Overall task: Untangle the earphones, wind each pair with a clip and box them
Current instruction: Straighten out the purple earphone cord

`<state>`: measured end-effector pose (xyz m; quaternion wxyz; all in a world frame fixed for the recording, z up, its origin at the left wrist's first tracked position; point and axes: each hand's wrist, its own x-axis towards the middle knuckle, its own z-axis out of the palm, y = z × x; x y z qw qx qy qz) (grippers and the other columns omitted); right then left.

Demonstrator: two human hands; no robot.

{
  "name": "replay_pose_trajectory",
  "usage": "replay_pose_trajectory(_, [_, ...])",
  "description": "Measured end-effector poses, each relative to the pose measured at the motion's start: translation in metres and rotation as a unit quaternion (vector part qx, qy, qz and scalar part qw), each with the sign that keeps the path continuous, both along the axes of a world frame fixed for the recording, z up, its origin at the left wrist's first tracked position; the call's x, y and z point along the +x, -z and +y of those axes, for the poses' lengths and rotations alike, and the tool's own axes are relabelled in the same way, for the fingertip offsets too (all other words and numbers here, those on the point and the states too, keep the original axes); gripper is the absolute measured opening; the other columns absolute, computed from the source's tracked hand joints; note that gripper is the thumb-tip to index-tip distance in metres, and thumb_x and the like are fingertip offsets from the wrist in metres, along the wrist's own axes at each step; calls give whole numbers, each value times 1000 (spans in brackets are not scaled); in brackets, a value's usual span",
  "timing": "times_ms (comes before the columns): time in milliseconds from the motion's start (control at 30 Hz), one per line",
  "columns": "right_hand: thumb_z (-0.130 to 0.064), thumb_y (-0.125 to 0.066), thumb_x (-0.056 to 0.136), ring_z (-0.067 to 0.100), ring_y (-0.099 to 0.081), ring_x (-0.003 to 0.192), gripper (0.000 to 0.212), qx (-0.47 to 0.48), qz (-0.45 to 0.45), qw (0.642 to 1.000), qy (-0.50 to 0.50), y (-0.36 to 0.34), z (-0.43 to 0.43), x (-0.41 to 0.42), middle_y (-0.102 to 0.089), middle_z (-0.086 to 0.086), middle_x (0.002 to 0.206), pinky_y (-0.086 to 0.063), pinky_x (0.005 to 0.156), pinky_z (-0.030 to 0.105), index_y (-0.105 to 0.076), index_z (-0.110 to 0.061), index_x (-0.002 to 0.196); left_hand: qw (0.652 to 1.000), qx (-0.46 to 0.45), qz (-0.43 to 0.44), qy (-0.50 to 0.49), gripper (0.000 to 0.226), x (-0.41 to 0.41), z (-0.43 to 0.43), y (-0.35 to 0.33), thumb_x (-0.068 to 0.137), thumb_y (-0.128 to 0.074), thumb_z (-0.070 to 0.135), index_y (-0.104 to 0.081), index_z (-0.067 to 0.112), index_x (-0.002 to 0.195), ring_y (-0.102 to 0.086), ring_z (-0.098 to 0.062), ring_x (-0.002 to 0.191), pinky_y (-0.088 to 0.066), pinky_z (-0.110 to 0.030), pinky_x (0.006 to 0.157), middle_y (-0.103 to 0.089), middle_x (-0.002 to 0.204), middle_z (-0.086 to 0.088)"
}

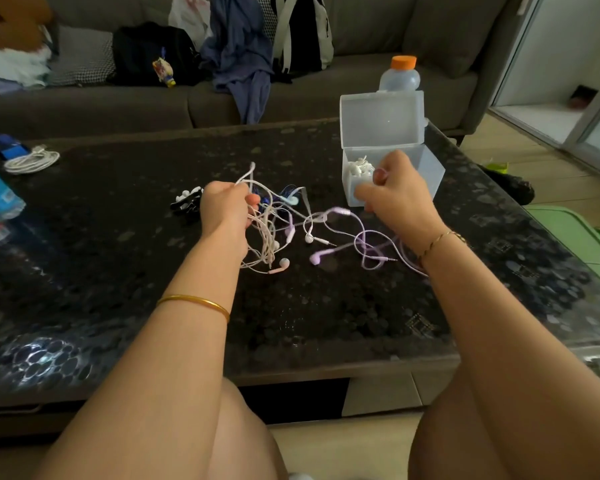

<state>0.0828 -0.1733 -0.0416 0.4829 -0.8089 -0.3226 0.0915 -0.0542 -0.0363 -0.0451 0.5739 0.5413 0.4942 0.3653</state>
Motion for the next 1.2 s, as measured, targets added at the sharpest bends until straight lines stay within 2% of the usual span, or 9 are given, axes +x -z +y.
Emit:
replay_pose_trajectory(67, [-43, -69, 79, 23, -60, 90, 46, -128, -72, 988, -49, -1, -5, 0, -53, -3, 92, -53, 82, 43, -45, -17, 109, 1000, 11, -12, -15, 15, -1, 2, 1, 98, -46, 16, -56, 14, 110, -53, -7, 66, -42, -20, 57, -57, 76, 2])
replay_pose_trajectory(167, [-62, -66, 74, 18, -56, 85, 51, -323, -178, 924, -106, 5, -6, -4, -58, -2, 93, -52, 79, 35, -51, -20, 99, 1000, 19, -17, -10, 16, 0, 1, 0, 97, -47, 14, -57, 12, 109, -50, -8, 62, -44, -23, 60, -54, 72, 2])
replay_pose_trajectory(300, [-29, -67, 86, 23, -57, 88, 32, -370, -194, 908, -40, 20, -3, -1, -60, 4, 100, -52, 82, 36, -54, -15, 111, 1000, 13, -23, -2, 10, 1, -2, 0, 97, -46, 13, -55, 13, 100, -47, -8, 60, -43, -25, 62, -51, 70, 2])
replay_pose_trajectory(400, [-22, -62, 89, 27, -57, 95, 39, -390, -175, 904, -17, 25, -4, 3, -58, 9, 107, -50, 85, 38, -47, -11, 123, 1000, 12, -18, 5, 17, 0, -4, 0, 97, -46, 12, -52, 18, 82, -44, -8, 60, -40, -24, 61, -50, 70, 2])
replay_pose_trajectory(600, [-15, -61, 84, 32, -52, 113, 41, -265, -198, 938, -105, 35, 18, -4, -56, 10, 122, -47, 96, 46, -55, -16, 125, 999, 11, -29, 33, 15, -1, -5, -3, 95, -46, 10, -53, 15, 83, -40, -7, 56, -34, -22, 56, -47, 67, 3])
replay_pose_trajectory(700, [-17, -60, 85, 30, -52, 115, 45, -306, -187, 922, -147, 46, 31, -9, -56, 8, 125, -47, 96, 47, -54, -21, 130, 998, 14, -35, 48, 22, -1, -8, -5, 95, -45, 7, -50, 17, 75, -35, -7, 52, -29, -21, 52, -42, 61, 3])
replay_pose_trajectory(867, [-27, -58, 91, 26, -56, 102, 13, -298, -192, 927, -123, 54, 37, -9, -62, 6, 107, -50, 90, 42, -61, -20, 101, 998, 34, -11, 54, 20, -4, -7, -4, 95, -45, 10, -50, 16, 77, -36, -8, 53, -30, -23, 52, -43, 62, 2])
replay_pose_trajectory(1033, [-25, -65, 88, 12, -57, 68, 17, -66, -44, 995, -59, 28, 27, -4, -62, 2, 78, -52, 70, 26, -62, -8, 87, 976, 159, 132, 71, 12, -5, 0, 7, 95, -39, 13, -50, 11, 94, -43, -12, 64, -34, -26, 54, -48, 78, 0])
replay_pose_trajectory(1200, [-17, -64, 88, 1, -55, 55, 15, 102, 122, 987, -32, 1, 13, -10, -58, 1, 71, -47, 52, 11, -63, -2, 90, 921, 194, 318, 117, 26, -3, -8, 11, 98, -38, 17, -51, 6, 118, -58, -23, 86, -34, -29, 54, -59, 103, -9])
